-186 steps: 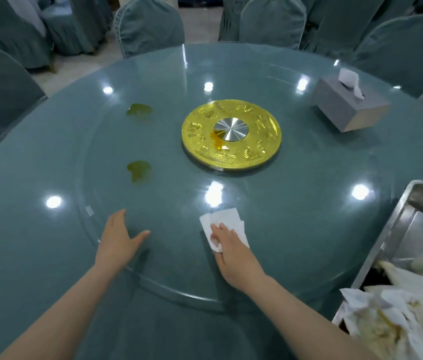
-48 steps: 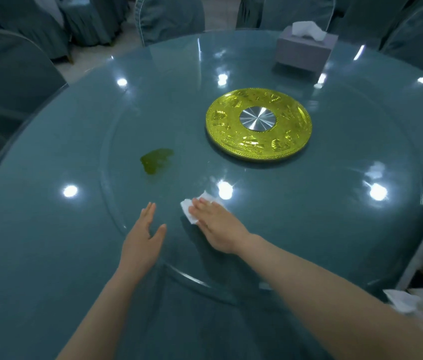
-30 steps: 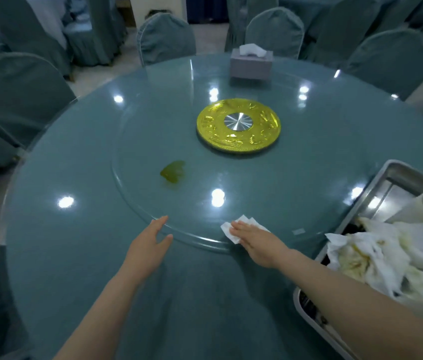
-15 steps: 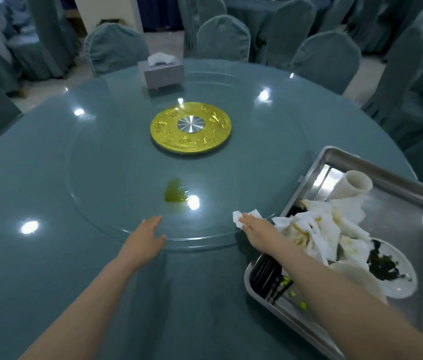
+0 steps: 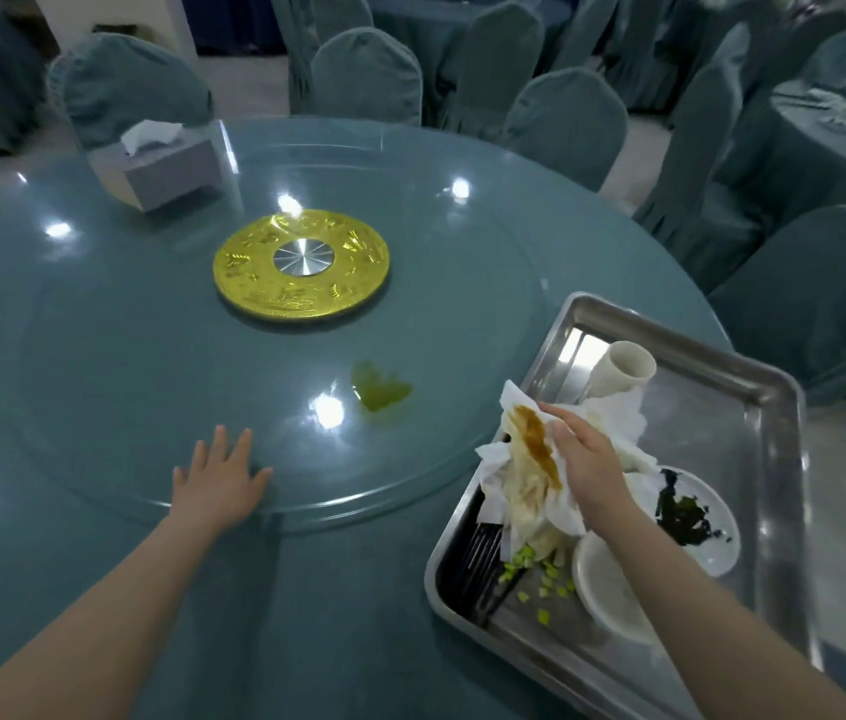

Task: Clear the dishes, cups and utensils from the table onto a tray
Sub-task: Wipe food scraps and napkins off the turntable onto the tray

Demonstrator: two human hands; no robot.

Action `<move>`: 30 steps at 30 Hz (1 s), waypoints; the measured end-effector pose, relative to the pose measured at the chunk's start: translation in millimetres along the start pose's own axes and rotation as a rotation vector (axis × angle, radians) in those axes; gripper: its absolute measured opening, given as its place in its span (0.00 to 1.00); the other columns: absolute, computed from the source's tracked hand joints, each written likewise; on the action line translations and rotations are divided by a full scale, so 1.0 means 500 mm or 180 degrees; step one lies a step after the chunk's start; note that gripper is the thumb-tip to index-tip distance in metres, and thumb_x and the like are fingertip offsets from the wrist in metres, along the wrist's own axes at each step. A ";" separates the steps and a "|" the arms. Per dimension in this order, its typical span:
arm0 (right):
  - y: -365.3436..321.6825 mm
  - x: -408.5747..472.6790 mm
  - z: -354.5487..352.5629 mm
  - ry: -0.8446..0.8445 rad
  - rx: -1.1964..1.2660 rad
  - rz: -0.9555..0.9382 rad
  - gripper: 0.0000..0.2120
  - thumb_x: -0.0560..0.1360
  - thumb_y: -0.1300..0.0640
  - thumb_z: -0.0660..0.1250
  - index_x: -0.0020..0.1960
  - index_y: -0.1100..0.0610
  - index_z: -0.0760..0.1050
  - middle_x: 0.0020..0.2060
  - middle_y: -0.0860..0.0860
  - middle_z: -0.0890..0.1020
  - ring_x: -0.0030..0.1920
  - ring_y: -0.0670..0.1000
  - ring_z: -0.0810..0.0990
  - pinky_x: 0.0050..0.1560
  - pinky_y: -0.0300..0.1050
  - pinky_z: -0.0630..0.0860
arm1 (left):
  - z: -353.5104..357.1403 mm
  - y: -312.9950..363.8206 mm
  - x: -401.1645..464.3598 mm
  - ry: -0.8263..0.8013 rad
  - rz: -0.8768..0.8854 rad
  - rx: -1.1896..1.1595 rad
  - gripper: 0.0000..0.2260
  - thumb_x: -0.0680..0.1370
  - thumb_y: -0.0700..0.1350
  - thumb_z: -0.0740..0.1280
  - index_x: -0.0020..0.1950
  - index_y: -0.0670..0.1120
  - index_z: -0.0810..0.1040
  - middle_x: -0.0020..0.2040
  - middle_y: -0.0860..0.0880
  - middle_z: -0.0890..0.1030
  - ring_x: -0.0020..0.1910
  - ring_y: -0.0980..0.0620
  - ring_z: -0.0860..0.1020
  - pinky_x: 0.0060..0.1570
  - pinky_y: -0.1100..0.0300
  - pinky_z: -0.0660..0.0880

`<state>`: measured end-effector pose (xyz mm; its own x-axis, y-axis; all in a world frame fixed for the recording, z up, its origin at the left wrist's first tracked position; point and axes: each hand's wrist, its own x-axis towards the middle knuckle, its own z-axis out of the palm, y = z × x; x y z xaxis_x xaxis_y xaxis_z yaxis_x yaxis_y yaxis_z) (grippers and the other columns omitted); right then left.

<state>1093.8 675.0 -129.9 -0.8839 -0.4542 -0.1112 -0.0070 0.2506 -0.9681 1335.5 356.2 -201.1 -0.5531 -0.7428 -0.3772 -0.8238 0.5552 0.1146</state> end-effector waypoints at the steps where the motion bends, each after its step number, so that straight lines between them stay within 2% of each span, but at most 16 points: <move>1: 0.000 -0.003 -0.013 0.0071 -0.0040 -0.0044 0.12 0.81 0.58 0.57 0.56 0.48 0.78 0.50 0.43 0.82 0.52 0.43 0.80 0.53 0.40 0.76 | 0.000 0.003 0.005 -0.0032 0.0002 0.0027 0.31 0.80 0.61 0.53 0.78 0.53 0.46 0.79 0.47 0.43 0.77 0.43 0.46 0.72 0.40 0.51; 3: -0.001 -0.008 -0.038 0.0196 -0.0150 -0.0141 0.12 0.81 0.58 0.57 0.57 0.48 0.77 0.50 0.40 0.81 0.51 0.38 0.79 0.51 0.37 0.74 | 0.002 0.006 0.013 -0.0110 -0.0001 0.0082 0.31 0.80 0.62 0.53 0.78 0.53 0.46 0.79 0.48 0.44 0.77 0.43 0.46 0.72 0.40 0.52; 6: 0.002 -0.010 -0.071 0.0184 -0.0905 -0.0342 0.14 0.81 0.55 0.57 0.65 0.49 0.74 0.57 0.39 0.78 0.56 0.40 0.75 0.56 0.37 0.70 | 0.008 0.015 0.016 -0.0205 0.0098 0.0179 0.30 0.80 0.62 0.52 0.78 0.56 0.46 0.79 0.50 0.44 0.77 0.43 0.48 0.71 0.39 0.54; 8: 0.001 -0.011 -0.080 -0.0106 -0.1433 -0.0464 0.15 0.80 0.53 0.60 0.66 0.46 0.73 0.58 0.37 0.75 0.57 0.39 0.73 0.54 0.33 0.68 | 0.011 0.032 0.013 -0.0195 0.0302 0.0276 0.29 0.80 0.61 0.53 0.78 0.57 0.46 0.79 0.51 0.46 0.77 0.44 0.49 0.71 0.39 0.54; 11: -0.005 -0.009 -0.078 -0.0822 -0.1783 -0.0351 0.10 0.78 0.49 0.62 0.57 0.38 0.76 0.52 0.33 0.77 0.52 0.36 0.75 0.49 0.27 0.66 | 0.012 0.062 0.012 -0.0069 0.0658 0.0191 0.27 0.80 0.59 0.55 0.78 0.54 0.52 0.79 0.50 0.51 0.76 0.45 0.55 0.73 0.46 0.56; 13: -0.005 -0.005 -0.072 -0.1239 -0.1904 -0.0114 0.09 0.79 0.45 0.59 0.50 0.36 0.78 0.50 0.34 0.79 0.52 0.35 0.76 0.52 0.33 0.70 | 0.011 0.077 0.013 -0.0064 0.0874 0.0151 0.27 0.81 0.57 0.56 0.78 0.52 0.55 0.79 0.51 0.53 0.75 0.46 0.58 0.73 0.49 0.56; 16: -0.003 0.006 -0.057 -0.1220 -0.2031 -0.0037 0.16 0.79 0.43 0.56 0.47 0.43 0.82 0.47 0.41 0.84 0.50 0.42 0.80 0.54 0.42 0.74 | 0.015 0.080 0.009 -0.0081 0.0871 0.0080 0.27 0.81 0.57 0.56 0.78 0.51 0.55 0.79 0.50 0.52 0.76 0.47 0.57 0.73 0.49 0.55; 17: -0.005 0.011 -0.050 -0.1140 -0.2099 -0.0164 0.16 0.80 0.43 0.56 0.48 0.45 0.82 0.46 0.42 0.84 0.49 0.43 0.80 0.52 0.41 0.74 | 0.017 0.076 0.007 -0.0062 0.0812 0.0045 0.27 0.80 0.57 0.56 0.78 0.51 0.54 0.79 0.50 0.51 0.76 0.47 0.56 0.73 0.48 0.55; 20: -0.017 0.026 -0.010 -0.1086 -0.2272 -0.0476 0.13 0.80 0.46 0.58 0.54 0.45 0.80 0.46 0.33 0.79 0.49 0.38 0.76 0.47 0.28 0.68 | 0.016 0.056 0.003 0.0010 0.0685 -0.0016 0.29 0.80 0.57 0.57 0.78 0.51 0.52 0.79 0.50 0.48 0.77 0.48 0.52 0.73 0.46 0.52; 23: -0.023 0.039 0.044 -0.1258 -0.2456 -0.0514 0.13 0.80 0.48 0.58 0.60 0.46 0.78 0.53 0.37 0.79 0.53 0.39 0.75 0.50 0.31 0.67 | 0.007 0.030 -0.001 0.0069 0.0591 -0.0068 0.29 0.80 0.56 0.57 0.78 0.50 0.51 0.79 0.49 0.48 0.77 0.48 0.50 0.73 0.46 0.51; 26: -0.012 0.044 0.111 -0.1498 -0.2613 -0.0547 0.15 0.80 0.49 0.58 0.65 0.48 0.74 0.62 0.43 0.77 0.64 0.45 0.73 0.62 0.38 0.67 | -0.001 0.004 -0.009 0.0161 0.0513 -0.0151 0.30 0.80 0.56 0.58 0.78 0.50 0.52 0.79 0.49 0.49 0.77 0.49 0.50 0.73 0.46 0.52; 28: 0.000 0.046 0.163 -0.1802 -0.2872 -0.0655 0.18 0.81 0.51 0.57 0.70 0.50 0.69 0.70 0.46 0.70 0.73 0.48 0.63 0.70 0.42 0.59 | -0.007 -0.011 -0.014 0.0250 0.0474 -0.0262 0.30 0.80 0.55 0.59 0.78 0.50 0.52 0.79 0.49 0.49 0.77 0.49 0.50 0.73 0.46 0.51; 30: 0.009 0.051 0.217 -0.2080 -0.3105 -0.0734 0.21 0.81 0.53 0.56 0.74 0.52 0.63 0.75 0.49 0.61 0.76 0.50 0.54 0.73 0.43 0.52 | -0.015 -0.027 -0.024 0.0322 0.0437 -0.0386 0.30 0.80 0.54 0.60 0.78 0.50 0.52 0.79 0.49 0.50 0.77 0.49 0.50 0.73 0.47 0.51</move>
<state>1122.1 571.7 -161.5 -0.4121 -0.8516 -0.3239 -0.7358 0.5208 -0.4329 1352.2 355.1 -191.3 -0.6658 -0.7005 -0.2571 -0.7454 0.6092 0.2706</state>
